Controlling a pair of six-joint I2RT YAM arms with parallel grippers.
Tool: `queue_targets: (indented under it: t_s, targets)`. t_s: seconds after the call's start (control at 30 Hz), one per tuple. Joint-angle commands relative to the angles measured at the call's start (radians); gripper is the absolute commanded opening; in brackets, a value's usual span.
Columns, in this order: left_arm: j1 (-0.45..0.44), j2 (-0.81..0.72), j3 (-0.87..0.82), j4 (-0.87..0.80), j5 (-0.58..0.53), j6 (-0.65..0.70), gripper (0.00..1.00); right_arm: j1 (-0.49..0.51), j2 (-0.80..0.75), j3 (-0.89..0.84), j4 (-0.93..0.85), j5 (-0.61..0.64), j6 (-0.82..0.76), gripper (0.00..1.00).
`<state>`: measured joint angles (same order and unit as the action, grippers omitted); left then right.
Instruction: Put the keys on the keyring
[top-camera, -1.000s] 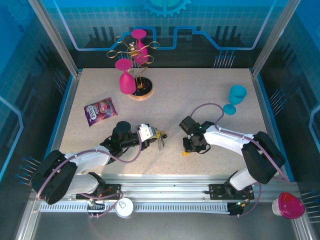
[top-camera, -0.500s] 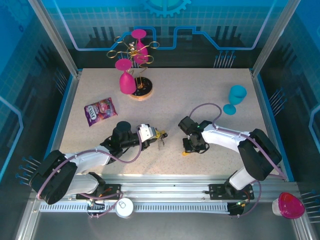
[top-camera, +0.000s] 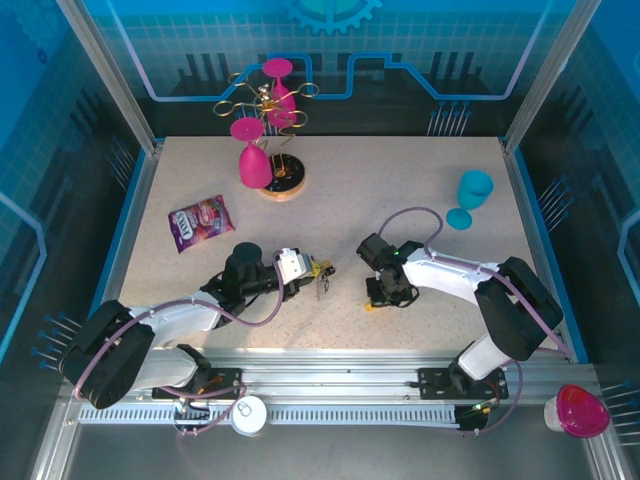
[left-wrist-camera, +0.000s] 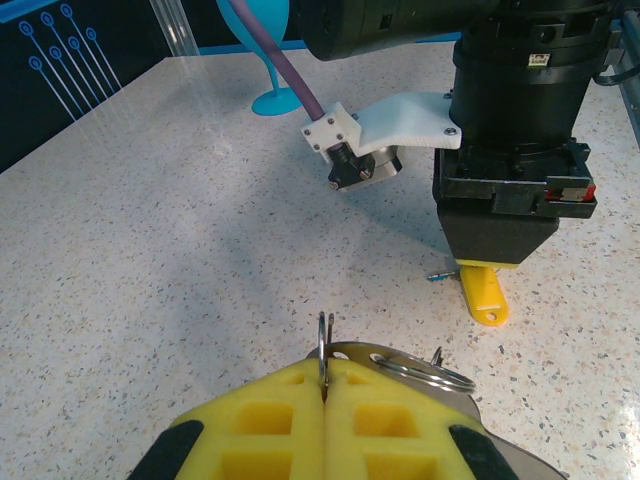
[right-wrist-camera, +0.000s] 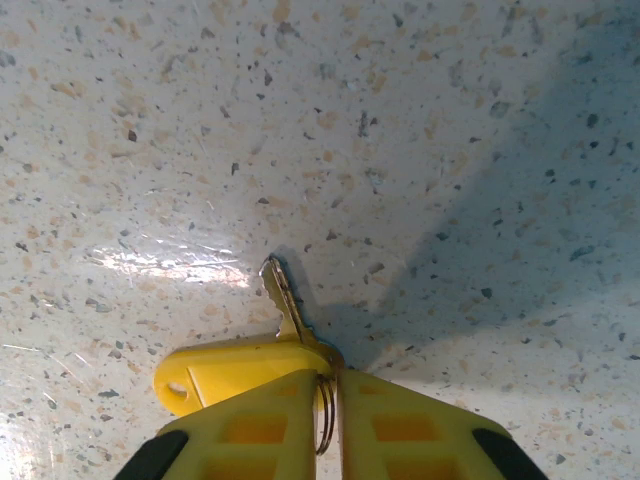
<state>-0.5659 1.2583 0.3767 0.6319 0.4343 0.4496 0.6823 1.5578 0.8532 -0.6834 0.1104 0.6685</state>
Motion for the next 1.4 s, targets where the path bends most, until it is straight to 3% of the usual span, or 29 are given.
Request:
queue_targets:
  t_s: [0.0, 0.17, 0.3, 0.57, 0.7, 0.8, 1.0, 1.37]
  targets:
    - [-0.008, -0.011, 0.014, -0.019, 0.026, 0.008, 0.00, 0.016, 0.018, 0.021, -0.034, -0.013, -0.009, 0.12]
    - [-0.008, -0.019, 0.013, -0.026, 0.025, 0.012, 0.00, 0.021, -0.013, 0.056, -0.035, 0.002, -0.012, 0.02]
    - [-0.008, -0.024, 0.012, -0.031, 0.025, 0.011, 0.00, 0.039, -0.109, 0.057, 0.004, 0.040, -0.050, 0.00]
    - [-0.010, -0.059, -0.003, 0.018, 0.035, -0.064, 0.00, 0.066, -0.443, -0.107, 0.336, -0.015, -0.368, 0.00]
    - [-0.013, -0.082, -0.016, 0.050, 0.045, -0.148, 0.00, 0.054, -0.533, -0.164, 0.525, -0.142, -0.524, 0.00]
    - [-0.015, -0.096, -0.021, 0.073, 0.047, -0.224, 0.00, 0.033, -0.566, -0.209, 0.666, -0.313, -0.637, 0.00]
    - [-0.018, -0.127, -0.041, 0.046, 0.037, -0.327, 0.00, -0.043, -0.545, -0.248, 0.799, -0.554, -0.698, 0.00]
    - [-0.022, -0.152, -0.053, 0.018, 0.105, -0.467, 0.00, -0.072, -0.462, -0.233, 0.923, -0.717, -0.733, 0.00]
